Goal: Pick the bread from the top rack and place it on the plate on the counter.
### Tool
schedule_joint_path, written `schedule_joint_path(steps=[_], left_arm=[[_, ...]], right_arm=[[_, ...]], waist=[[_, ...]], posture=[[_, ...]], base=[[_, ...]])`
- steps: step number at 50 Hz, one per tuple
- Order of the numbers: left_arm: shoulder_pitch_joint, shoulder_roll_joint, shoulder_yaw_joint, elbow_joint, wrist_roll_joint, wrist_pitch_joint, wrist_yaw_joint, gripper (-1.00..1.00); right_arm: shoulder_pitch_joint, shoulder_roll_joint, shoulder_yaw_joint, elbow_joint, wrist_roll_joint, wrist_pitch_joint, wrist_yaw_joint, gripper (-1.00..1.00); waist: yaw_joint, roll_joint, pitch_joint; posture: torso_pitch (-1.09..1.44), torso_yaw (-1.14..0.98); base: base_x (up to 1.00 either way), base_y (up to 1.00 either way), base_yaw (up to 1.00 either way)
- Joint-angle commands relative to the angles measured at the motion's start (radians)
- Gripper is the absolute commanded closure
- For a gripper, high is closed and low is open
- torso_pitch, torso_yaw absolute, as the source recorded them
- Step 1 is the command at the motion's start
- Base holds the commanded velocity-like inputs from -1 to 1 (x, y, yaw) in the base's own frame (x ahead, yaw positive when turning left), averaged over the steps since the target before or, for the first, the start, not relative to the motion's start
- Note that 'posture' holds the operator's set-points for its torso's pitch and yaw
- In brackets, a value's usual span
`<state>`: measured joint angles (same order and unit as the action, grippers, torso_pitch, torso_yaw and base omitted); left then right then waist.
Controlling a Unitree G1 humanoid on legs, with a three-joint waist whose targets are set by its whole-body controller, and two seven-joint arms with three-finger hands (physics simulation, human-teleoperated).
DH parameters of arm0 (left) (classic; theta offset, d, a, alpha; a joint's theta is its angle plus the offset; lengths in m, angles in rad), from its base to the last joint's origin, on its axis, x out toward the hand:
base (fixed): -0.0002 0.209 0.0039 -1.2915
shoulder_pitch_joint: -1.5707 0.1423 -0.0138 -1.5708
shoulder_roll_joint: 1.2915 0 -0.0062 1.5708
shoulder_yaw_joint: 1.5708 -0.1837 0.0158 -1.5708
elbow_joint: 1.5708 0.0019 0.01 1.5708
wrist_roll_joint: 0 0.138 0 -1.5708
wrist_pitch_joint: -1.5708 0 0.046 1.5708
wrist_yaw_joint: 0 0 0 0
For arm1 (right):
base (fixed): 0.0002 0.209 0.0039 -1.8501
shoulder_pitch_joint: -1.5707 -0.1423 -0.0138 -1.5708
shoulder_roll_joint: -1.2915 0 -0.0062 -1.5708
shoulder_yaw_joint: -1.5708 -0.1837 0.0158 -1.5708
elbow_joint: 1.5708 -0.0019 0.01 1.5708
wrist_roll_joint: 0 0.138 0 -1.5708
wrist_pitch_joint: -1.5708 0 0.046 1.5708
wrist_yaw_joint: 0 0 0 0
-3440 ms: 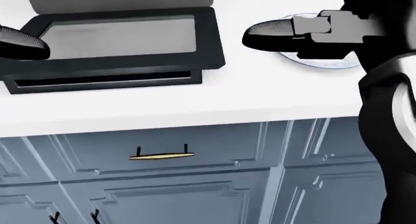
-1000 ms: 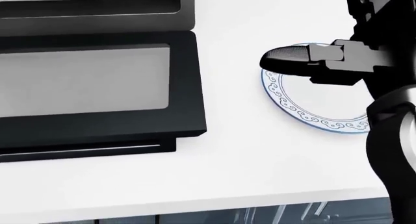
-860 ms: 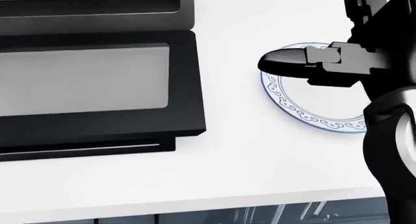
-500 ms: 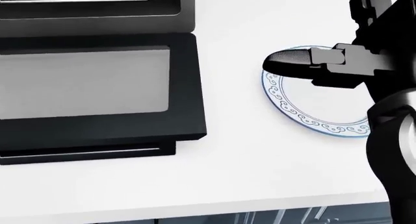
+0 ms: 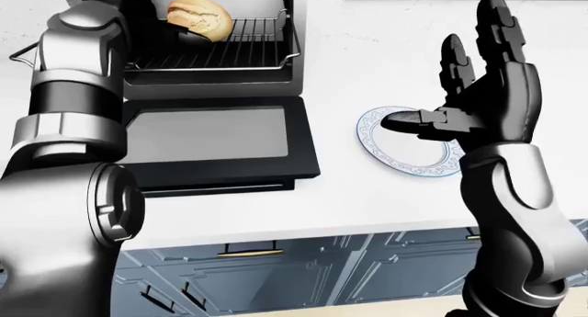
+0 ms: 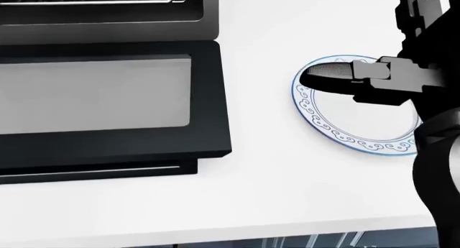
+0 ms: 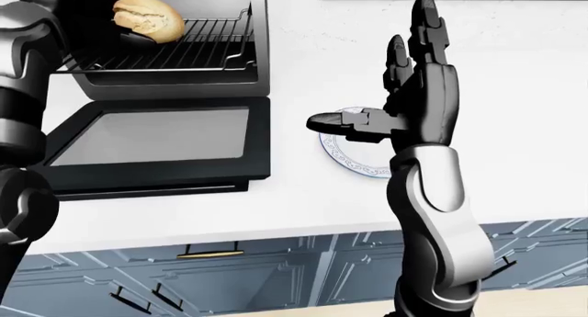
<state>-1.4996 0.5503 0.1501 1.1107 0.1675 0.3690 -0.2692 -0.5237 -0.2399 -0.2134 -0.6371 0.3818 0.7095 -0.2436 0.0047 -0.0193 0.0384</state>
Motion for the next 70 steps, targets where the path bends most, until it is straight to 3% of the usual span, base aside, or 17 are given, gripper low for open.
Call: schedule_joint_path(steps=[1, 3, 9, 21, 22, 24, 26, 32, 35, 39, 59, 70], left_arm=[[-0.044, 0.009, 0.002, -0.038, -0.001, -0.027, 0.000, -1.00], [-0.048, 0.010, 0.002, -0.039, -0.001, -0.024, -0.001, -1.00], [-0.052, 0.013, 0.000, -0.041, 0.004, -0.018, -0.006, -0.46], [-0.055, 0.010, 0.000, -0.032, 0.012, -0.023, -0.010, -0.09], [-0.054, 0.009, -0.002, -0.034, 0.013, -0.022, -0.014, 0.02], [-0.051, 0.010, -0.003, -0.039, 0.016, -0.019, -0.016, 0.05], [-0.050, 0.010, -0.003, -0.042, 0.017, -0.017, -0.019, 0.28], [-0.049, 0.009, -0.005, -0.047, 0.022, -0.015, -0.027, 0.45], [-0.051, 0.012, -0.005, -0.057, 0.026, -0.008, -0.031, 0.78], [-0.056, 0.018, -0.004, -0.074, 0.030, 0.005, -0.034, 0.98], [-0.072, 0.033, -0.014, -0.263, 0.070, 0.122, -0.072, 1.00], [-0.101, 0.010, -0.028, -0.426, 0.114, 0.227, -0.133, 1.00]], right_arm=[[-0.026, -0.008, -0.006, -0.023, -0.002, -0.027, 0.002, -1.00], [-0.029, -0.009, -0.007, -0.024, 0.000, -0.024, 0.001, -1.00], [-0.036, -0.004, 0.005, -0.002, -0.011, -0.041, 0.003, -1.00], [-0.032, -0.007, -0.002, -0.004, -0.009, -0.042, 0.005, -1.00], [-0.031, -0.006, -0.001, -0.004, -0.009, -0.043, 0.004, -1.00], [-0.029, -0.004, 0.002, -0.002, -0.013, -0.047, 0.004, -1.00], [-0.024, -0.002, 0.004, -0.001, -0.016, -0.052, 0.005, -1.00], [-0.011, -0.006, -0.010, -0.015, -0.008, -0.046, 0.009, -1.00], [-0.009, -0.008, -0.012, -0.019, -0.005, -0.044, 0.009, -1.00], [-0.008, -0.005, -0.008, -0.017, -0.007, -0.048, 0.007, -1.00], [-0.030, -0.001, 0.005, -0.003, -0.017, -0.045, 0.004, -1.00], [-0.037, -0.015, -0.019, -0.029, 0.004, -0.014, -0.004, -1.00]], waist=[[0.000, 0.004, -0.028], [0.000, 0.003, -0.028], [-0.001, 0.004, -0.027], [0.001, 0.003, -0.027], [0.001, 0.003, -0.027], [0.001, 0.003, -0.028], [0.001, 0.003, -0.028], [0.002, 0.003, -0.029], [0.002, 0.003, -0.029], [0.000, 0.003, -0.030], [-0.002, 0.002, -0.024], [0.000, -0.001, -0.016]], posture=[[0.00, 0.00], [0.00, 0.00], [0.00, 0.00], [0.00, 0.00], [0.00, 0.00], [0.00, 0.00], [0.00, 0.00], [0.00, 0.00], [0.00, 0.00], [0.00, 0.00], [0.00, 0.00], [0.00, 0.00]], base=[[0.00, 0.00, 0.00], [0.00, 0.00, 0.00], [0.00, 0.00, 0.00], [0.00, 0.00, 0.00], [0.00, 0.00, 0.00], [0.00, 0.00, 0.00], [0.00, 0.00, 0.00], [0.00, 0.00, 0.00], [0.00, 0.00, 0.00], [0.00, 0.00, 0.00], [0.00, 0.00, 0.00], [0.00, 0.00, 0.00]])
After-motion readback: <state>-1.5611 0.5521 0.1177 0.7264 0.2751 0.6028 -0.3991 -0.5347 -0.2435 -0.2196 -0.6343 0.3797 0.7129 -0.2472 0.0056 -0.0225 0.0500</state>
